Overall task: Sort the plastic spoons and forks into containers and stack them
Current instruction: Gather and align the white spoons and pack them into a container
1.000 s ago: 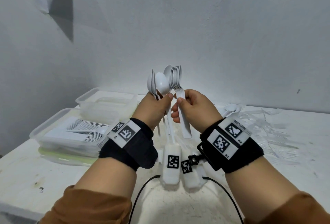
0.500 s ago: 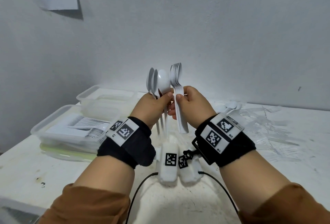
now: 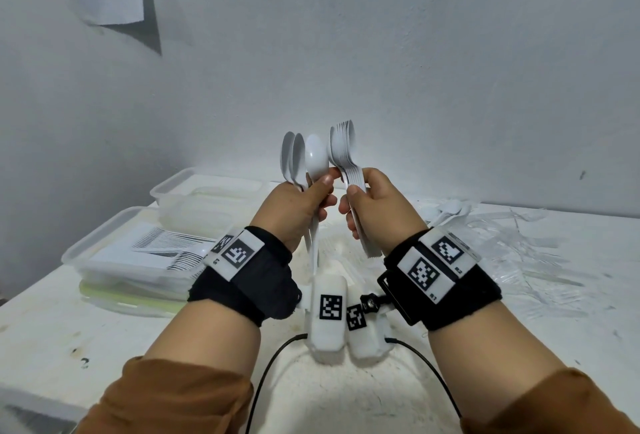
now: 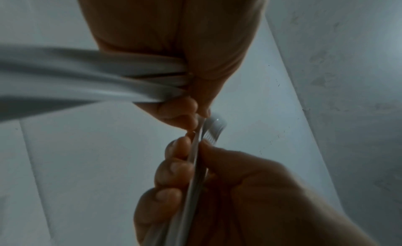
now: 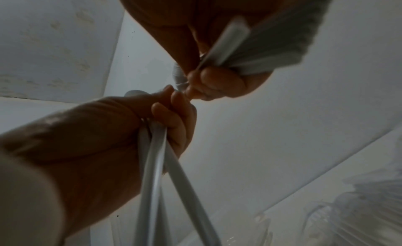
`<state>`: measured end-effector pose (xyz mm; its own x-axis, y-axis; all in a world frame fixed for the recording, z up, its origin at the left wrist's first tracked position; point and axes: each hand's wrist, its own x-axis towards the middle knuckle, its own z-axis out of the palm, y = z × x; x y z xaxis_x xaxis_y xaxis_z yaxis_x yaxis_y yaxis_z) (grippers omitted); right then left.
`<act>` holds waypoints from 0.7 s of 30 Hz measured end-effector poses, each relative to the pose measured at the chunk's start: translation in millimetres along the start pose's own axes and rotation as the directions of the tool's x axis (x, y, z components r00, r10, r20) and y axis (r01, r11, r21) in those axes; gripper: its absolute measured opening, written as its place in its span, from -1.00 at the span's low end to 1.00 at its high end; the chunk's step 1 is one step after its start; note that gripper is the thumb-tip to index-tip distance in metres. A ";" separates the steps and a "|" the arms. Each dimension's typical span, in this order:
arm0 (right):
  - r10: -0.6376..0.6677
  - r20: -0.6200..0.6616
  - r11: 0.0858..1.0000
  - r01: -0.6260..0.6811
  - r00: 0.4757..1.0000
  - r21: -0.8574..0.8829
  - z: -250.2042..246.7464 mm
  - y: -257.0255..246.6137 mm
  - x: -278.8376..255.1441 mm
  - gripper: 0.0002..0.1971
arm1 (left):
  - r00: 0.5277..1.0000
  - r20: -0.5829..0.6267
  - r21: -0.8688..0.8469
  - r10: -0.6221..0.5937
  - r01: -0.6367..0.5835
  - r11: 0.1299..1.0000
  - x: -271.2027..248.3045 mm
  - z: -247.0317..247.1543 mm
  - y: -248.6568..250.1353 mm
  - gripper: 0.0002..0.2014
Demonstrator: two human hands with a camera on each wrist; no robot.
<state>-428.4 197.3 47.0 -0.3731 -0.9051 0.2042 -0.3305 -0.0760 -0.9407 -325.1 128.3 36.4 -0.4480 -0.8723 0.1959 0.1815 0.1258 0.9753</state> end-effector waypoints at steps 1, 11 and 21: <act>-0.001 0.005 1.000 0.001 1.000 0.000 0.0 1.2 0.6 -0.87 | 1.000 -0.001 0.006 0.001 -0.001 1.000 0.0 0.3 0.5 -0.83; 0.034 0.103 0.985 -0.051 0.994 0.165 -11.6 3.1 6.4 -0.79 | 1.000 -0.026 0.017 0.003 -0.002 1.000 7.3 4.4 10.7 -0.86; 0.081 0.055 0.943 -0.094 0.995 0.318 -41.8 5.7 16.6 -0.89 | 0.999 0.012 0.171 0.032 -0.033 0.985 23.3 22.8 26.0 -0.88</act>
<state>-472.7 199.4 56.4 -0.3505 -0.9298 0.1123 -0.0008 -0.1196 -0.9928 -350.8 122.0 68.6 -0.4525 -0.8622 0.2280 0.0437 0.2339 0.9713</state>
